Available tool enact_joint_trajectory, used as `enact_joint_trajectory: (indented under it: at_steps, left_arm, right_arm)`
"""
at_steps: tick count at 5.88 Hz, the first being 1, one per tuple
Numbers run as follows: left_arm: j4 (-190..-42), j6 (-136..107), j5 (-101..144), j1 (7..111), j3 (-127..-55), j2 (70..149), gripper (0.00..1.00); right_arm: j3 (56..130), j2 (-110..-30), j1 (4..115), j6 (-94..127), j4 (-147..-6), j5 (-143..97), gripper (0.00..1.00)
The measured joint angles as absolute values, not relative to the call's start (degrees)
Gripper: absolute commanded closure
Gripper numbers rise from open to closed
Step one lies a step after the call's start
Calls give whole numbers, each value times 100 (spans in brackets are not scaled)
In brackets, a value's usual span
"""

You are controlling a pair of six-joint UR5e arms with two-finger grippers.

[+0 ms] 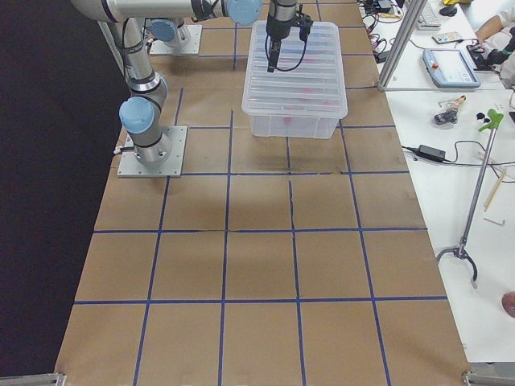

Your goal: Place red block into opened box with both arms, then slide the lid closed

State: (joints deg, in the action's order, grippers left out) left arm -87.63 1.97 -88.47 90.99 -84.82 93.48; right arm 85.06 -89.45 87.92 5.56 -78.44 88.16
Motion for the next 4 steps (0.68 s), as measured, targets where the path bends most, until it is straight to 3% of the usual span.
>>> enact_joint_trajectory:
  at_steps: [4]
  left_arm:
    - [-8925, 237, -8848, 9106, -8483, 9327, 1]
  right_arm:
    - [8499, -9023, 8833, 717, -7787, 8920, 0]
